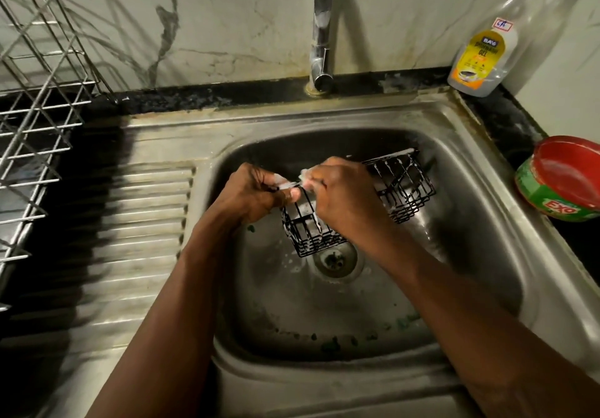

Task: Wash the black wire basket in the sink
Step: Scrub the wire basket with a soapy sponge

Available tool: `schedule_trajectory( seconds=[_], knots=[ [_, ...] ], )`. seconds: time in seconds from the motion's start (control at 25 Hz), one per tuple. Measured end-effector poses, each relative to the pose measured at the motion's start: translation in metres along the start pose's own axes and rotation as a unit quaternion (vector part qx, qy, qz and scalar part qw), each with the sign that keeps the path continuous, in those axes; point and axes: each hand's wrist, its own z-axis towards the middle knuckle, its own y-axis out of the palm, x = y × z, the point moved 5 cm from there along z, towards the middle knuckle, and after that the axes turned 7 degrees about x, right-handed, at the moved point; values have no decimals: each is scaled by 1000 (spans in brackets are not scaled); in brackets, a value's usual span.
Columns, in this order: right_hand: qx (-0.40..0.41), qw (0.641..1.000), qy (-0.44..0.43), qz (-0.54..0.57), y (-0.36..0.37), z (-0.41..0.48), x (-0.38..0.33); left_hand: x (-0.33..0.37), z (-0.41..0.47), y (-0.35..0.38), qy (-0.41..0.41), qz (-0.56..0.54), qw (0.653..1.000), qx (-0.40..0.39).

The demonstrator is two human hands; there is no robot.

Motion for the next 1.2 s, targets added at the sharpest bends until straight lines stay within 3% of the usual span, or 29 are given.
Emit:
schedule_trajectory(
  seconds=[0.08, 0.24, 0.32, 0.4, 0.52, 0.64, 0.76, 0.88, 0.92, 1.08, 1.2],
  knots=[
    [9, 1000, 1, -5, -3, 5, 10, -1, 2, 0, -1, -16, 1000, 6],
    [83, 968, 211, -112, -52, 10, 84, -1, 2, 0, 4, -20, 1000, 7],
    [84, 949, 271, -137, -65, 7, 99, -1, 2, 1, 3, -20, 1000, 8],
    [67, 966, 219, -118, -48, 10, 76, -1, 3, 1, 0, -12, 1000, 10],
    [28, 998, 46, -18, -5, 9, 15, -2, 4, 1, 5, -12, 1000, 8],
    [-6, 995, -71, 69, 11, 8, -7, -3, 5, 1, 8, -11, 1000, 3],
    [-48, 983, -87, 153, 5, 13, 7, -4, 6, 0, 4, -17, 1000, 1],
    [-157, 967, -103, 175, -2, 1, 15, -3, 5, 3, 4, -19, 1000, 1],
    [-164, 965, -121, 166, -3, -3, 11, -3, 5, 4, 0, -14, 1000, 3],
    [-51, 983, -144, 106, 7, 9, -1, -2, 5, 0, -17, -7, 999, 32],
    [-124, 971, -127, 161, 1, 5, -2, 2, 3, -3, -29, 5, 998, 55]
  ],
)
